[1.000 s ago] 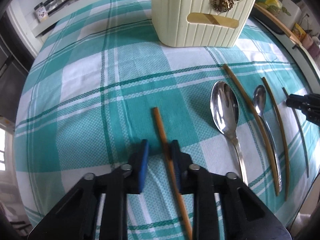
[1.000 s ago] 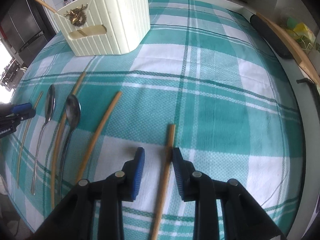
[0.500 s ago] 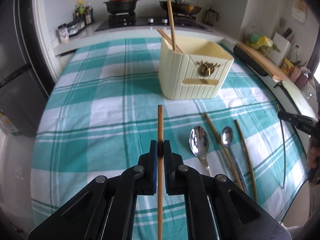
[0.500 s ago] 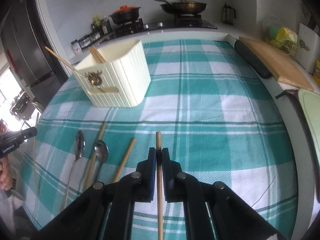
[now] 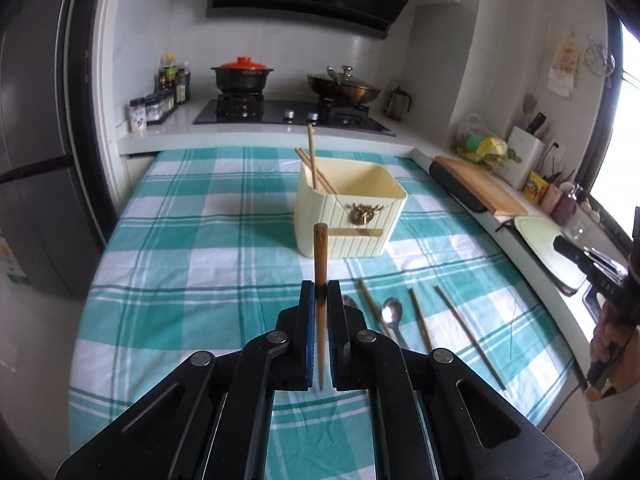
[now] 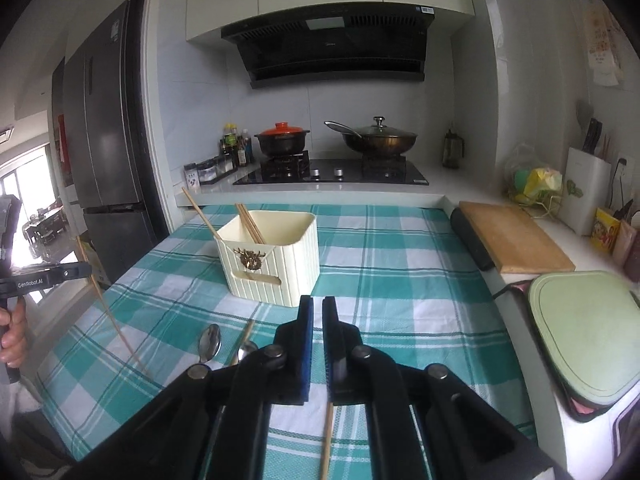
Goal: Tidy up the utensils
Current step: 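Carry the left tool's chopstick over the cream holder while the right tool carries its own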
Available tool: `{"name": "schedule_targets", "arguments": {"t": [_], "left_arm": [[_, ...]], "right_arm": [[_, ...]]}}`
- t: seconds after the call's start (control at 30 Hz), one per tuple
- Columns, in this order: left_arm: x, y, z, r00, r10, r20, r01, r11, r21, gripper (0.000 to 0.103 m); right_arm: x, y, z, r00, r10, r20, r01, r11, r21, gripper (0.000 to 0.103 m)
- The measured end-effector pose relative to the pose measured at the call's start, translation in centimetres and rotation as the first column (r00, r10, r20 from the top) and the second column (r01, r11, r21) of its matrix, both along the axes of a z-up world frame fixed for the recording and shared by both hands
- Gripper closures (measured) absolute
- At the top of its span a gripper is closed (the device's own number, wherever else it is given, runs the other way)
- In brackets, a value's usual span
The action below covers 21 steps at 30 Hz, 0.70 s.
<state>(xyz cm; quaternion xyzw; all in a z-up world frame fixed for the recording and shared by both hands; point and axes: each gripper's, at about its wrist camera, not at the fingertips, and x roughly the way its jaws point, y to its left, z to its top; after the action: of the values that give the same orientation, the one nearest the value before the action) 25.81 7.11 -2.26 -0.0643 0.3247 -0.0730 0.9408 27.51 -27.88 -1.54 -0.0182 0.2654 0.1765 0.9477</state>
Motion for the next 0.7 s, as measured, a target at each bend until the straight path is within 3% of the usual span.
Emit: {"name": "schedule_targets", "arguments": {"t": [0.17,0.23,0.27,0.3,0.4,0.57,0.67,0.7], "left_arm": [[-0.5,0.0,0.3,1.000,0.005,0.015,-0.005,1.000,0.010,0.099],[-0.5,0.1,0.2,1.000,0.009,0.016,-0.009,1.000,0.008,0.099],[-0.5,0.2,0.2,1.000,0.011,0.017,-0.011,1.000,0.007,0.099],[-0.5,0.2,0.2,1.000,0.011,0.017,-0.012,1.000,0.008,0.099],[-0.6,0.2,0.2,1.000,0.016,0.016,-0.016,1.000,0.010,0.099],[-1.0,0.4,0.2,1.000,0.017,0.010,-0.017,1.000,0.017,0.099],[-1.2,0.4,0.1,1.000,0.014,0.001,-0.014,1.000,0.026,0.099],[-1.2,0.4,0.1,1.000,0.012,0.000,-0.012,0.999,0.030,0.099]], "right_arm": [[3.6,0.8,-4.0,0.978,0.004,-0.210,-0.014,0.999,-0.047,0.097],[5.6,1.2,-6.9,0.947,0.037,-0.319,-0.056,0.997,-0.051,0.089],[6.7,1.5,-8.5,0.932,0.033,-0.362,-0.061,0.996,-0.068,0.076],[7.7,1.9,-10.0,0.920,0.031,-0.392,-0.071,0.993,-0.089,0.071],[10.6,2.9,-13.7,0.900,-0.009,-0.435,-0.070,0.984,-0.165,0.071],[14.3,4.4,-17.6,0.868,-0.041,-0.496,-0.066,0.978,-0.197,0.071],[14.3,5.3,-17.2,0.882,-0.044,-0.470,-0.081,0.967,-0.243,0.097],[14.1,5.1,-16.9,0.881,-0.041,-0.472,-0.075,0.972,-0.223,0.097]]}}
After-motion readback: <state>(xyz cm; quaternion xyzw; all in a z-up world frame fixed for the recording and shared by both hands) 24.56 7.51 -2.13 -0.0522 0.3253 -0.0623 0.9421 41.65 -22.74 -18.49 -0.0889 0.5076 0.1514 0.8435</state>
